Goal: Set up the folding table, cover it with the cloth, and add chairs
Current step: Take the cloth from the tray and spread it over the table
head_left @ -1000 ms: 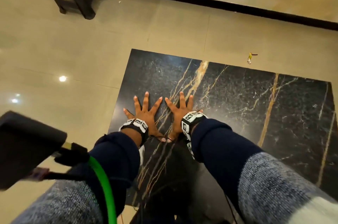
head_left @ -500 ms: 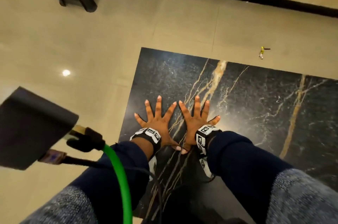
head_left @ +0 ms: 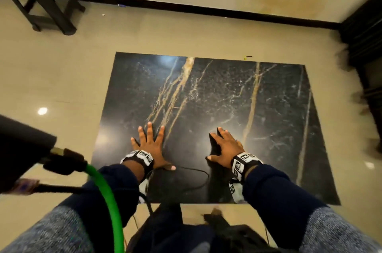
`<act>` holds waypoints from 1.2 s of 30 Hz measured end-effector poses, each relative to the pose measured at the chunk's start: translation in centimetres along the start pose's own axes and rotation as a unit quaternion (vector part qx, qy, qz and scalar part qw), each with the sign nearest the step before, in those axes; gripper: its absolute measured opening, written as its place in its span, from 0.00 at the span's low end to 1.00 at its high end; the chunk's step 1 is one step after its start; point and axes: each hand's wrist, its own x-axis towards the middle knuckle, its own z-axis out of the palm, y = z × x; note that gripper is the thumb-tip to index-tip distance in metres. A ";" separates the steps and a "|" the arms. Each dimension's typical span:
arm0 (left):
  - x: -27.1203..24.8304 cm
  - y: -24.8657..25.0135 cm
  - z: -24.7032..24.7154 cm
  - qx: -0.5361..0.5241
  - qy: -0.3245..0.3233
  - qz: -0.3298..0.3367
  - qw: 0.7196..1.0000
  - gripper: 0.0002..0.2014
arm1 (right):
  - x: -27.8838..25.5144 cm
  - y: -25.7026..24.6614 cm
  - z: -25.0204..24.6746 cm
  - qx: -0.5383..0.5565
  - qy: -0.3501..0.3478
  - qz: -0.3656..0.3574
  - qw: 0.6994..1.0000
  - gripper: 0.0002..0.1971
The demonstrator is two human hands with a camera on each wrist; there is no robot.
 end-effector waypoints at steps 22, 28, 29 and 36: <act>-6.6 15.4 10.2 0.088 -0.018 -0.016 0.996 0.69 | -18.0 34.8 6.8 0.287 0.125 0.316 0.896 0.53; -7.9 15.9 11.7 0.101 -0.009 -0.031 0.994 0.67 | -19.6 33.9 7.8 0.306 0.126 0.310 0.891 0.56; -8.1 15.8 12.0 0.101 -0.011 -0.034 0.994 0.67 | -20.0 33.7 8.0 0.310 0.125 0.310 0.890 0.56; -8.7 15.0 13.2 0.114 0.002 -0.025 0.993 0.66 | -21.3 33.1 9.9 0.311 0.129 0.330 0.882 0.56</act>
